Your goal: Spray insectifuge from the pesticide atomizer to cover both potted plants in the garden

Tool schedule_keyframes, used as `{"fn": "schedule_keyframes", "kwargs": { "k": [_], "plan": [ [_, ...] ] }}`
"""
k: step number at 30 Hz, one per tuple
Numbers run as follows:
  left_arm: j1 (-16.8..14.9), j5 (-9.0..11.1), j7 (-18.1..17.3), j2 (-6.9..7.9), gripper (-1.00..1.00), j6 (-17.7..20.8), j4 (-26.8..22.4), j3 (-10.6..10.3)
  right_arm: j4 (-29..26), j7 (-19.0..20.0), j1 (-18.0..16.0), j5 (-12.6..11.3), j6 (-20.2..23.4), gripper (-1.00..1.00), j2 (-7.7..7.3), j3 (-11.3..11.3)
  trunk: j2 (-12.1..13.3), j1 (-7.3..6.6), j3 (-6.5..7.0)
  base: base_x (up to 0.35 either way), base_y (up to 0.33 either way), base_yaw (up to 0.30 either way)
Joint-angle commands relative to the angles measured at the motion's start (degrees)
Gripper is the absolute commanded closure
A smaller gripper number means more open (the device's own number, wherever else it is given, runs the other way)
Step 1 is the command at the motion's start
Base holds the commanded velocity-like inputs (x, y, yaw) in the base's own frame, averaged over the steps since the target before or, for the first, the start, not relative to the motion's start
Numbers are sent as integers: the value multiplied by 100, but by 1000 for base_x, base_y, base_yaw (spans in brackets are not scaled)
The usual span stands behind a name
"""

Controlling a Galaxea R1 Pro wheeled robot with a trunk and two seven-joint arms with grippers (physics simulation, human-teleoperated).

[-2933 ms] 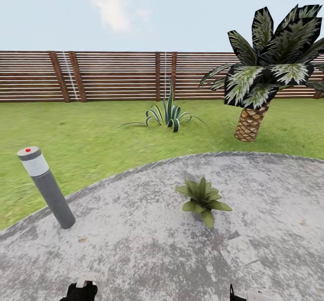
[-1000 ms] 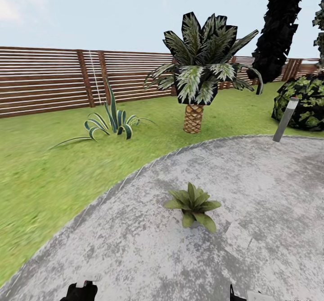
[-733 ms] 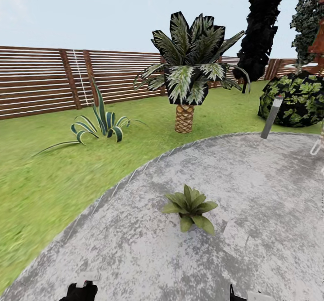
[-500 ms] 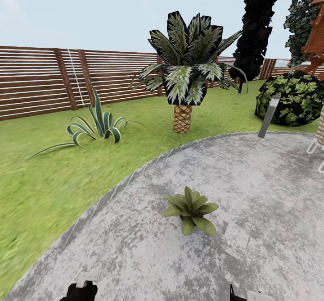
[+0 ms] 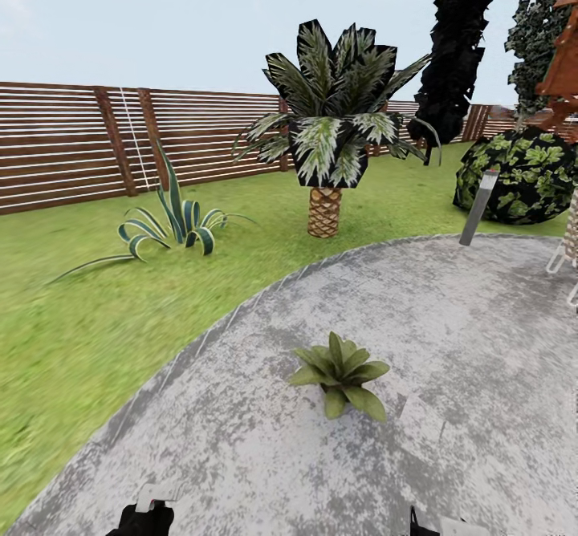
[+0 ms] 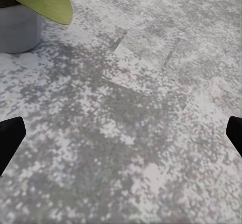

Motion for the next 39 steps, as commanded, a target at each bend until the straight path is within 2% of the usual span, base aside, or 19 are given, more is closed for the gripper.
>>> {"fn": "schedule_keyframes", "kwargs": {
  "k": [1, 16, 24, 29, 31, 32, 34, 35, 36, 38, 39],
  "plan": [
    [-3, -10, -15, 2, 100, -20, 4, -1, 8, -39, -5, 61, -11, -100, 0, -20, -2, -1, -5, 0, 0, -189],
    [-3, -10, -15, 2, 100, -20, 4, 1, 10, -40, -5, 62, -11, -100, 0, -20, -2, -1, -5, 0, 0, -275],
    [6, -18, -15, 73, 100, -20, 1, 8, 14, -36, -5, 64, -11, -100, 0, -20, -2, -1, -5, 0, 0, -281],
    [6, -26, -25, 112, 100, -26, -13, 6, 12, -35, -5, 61, -12, -100, -1, -25, -2, -1, -5, 0, 0, -65],
    [3, -89, -129, 125, 100, -135, -330, -57, -21, -26, -5, 81, -11, -100, -2, -16, -2, -1, -5, 0, 0, 0],
    [0, -174, -217, 131, 100, -149, -517, -68, -103, -13, -5, 165, -11, -100, -12, 21, -2, -1, -5, 0, 0, 0],
    [-30, -481, -521, 166, 100, -149, -805, -73, -491, -1, -5, 616, 1, -100, -71, 270, -2, -1, -5, 0, 0, 0],
    [-58, -712, -763, 199, 100, -143, -943, -68, -788, 60, -5, 1015, 11, -100, -92, 480, -2, -1, -5, 0, 0, 0],
    [-72, -866, -930, 217, 100, -140, -1021, -66, -958, 162, -5, 1304, 22, -100, -100, 606, -2, -1, -5, 0, 0, 0],
    [-92, -1346, -1438, 242, 100, -132, -1227, -70, -1248, 762, -20, 2054, 261, -100, -111, 786, -2, -1, -5, 0, 0, 0],
    [-93, -1523, -1635, 249, 100, -130, -1271, -71, -1291, 1013, -51, 2208, 442, -100, -112, 809, -2, -1, -5, 0, 0, 0]
  ]
}}
